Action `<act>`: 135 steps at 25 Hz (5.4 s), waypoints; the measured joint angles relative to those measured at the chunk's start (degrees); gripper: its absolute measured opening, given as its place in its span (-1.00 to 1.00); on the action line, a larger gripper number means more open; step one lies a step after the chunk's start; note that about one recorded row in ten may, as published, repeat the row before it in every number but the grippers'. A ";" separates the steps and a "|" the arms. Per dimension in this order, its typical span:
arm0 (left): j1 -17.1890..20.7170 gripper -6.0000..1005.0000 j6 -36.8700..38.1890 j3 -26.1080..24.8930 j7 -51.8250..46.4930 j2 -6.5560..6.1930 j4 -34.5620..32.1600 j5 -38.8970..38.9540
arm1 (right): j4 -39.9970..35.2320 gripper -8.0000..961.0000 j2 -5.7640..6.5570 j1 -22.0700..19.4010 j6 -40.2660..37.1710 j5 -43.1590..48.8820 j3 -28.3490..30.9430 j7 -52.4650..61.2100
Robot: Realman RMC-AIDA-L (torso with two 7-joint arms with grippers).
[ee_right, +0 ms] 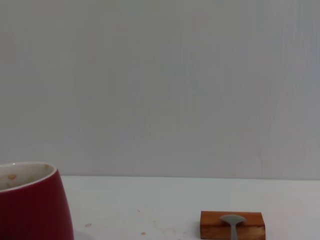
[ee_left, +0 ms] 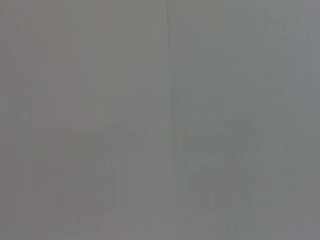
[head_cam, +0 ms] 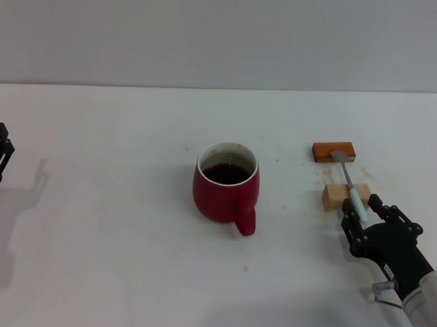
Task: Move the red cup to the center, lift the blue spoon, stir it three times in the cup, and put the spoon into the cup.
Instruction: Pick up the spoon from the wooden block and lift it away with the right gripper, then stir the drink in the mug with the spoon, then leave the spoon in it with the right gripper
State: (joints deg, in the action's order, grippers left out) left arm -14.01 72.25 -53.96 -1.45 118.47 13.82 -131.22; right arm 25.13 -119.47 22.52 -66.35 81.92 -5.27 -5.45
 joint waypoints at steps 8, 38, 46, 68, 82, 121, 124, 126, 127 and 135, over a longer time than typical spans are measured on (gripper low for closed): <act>-0.41 0.69 -0.05 0.01 0.03 0.00 -0.36 0.00 | -0.04 -0.16 -0.06 0.08 1.14 -0.16 0.05 0.01; -0.45 0.69 0.03 -0.09 0.14 -0.17 -0.47 0.00 | 0.69 -0.65 0.10 -1.21 -0.06 -0.34 3.03 -0.26; -0.35 0.69 0.04 -0.08 0.14 -0.13 -0.23 -0.02 | 2.85 -0.65 0.59 -1.81 -1.62 -0.23 3.08 -0.43; 0.30 0.69 2.31 -0.09 0.13 -0.17 -0.27 -0.25 | 5.07 -0.71 1.73 -1.43 -6.28 -0.17 3.08 -0.79; -0.13 0.69 2.31 -0.09 0.14 -0.10 -0.35 -0.11 | 24.76 -0.73 10.24 -1.03 -5.81 0.35 10.18 -18.61; 0.54 0.69 2.31 -0.08 0.13 -0.09 -0.31 -0.17 | 69.67 -0.73 7.64 -22.69 76.90 12.22 68.95 -49.30; 0.55 0.69 2.36 0.04 0.13 -0.09 -0.01 -0.34 | 70.38 -0.73 5.22 -22.16 82.10 25.66 72.01 -39.03; 0.52 0.69 2.36 0.06 0.13 -0.09 -0.01 -0.34 | 72.62 -0.73 1.07 -21.49 89.99 43.88 75.61 -28.33; 0.52 0.69 2.36 0.06 0.13 -0.09 -0.01 -0.34 | 72.62 -0.73 1.07 -21.49 89.99 43.88 75.61 -28.33; 0.55 0.69 2.41 0.44 -0.02 0.02 0.12 -0.27 | 80.97 -0.73 0.74 -16.00 106.11 60.51 78.93 -13.39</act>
State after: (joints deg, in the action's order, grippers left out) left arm -13.46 74.66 -53.53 -1.47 118.50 13.95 -131.49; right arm 106.10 -118.74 6.52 39.76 142.43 73.66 -18.84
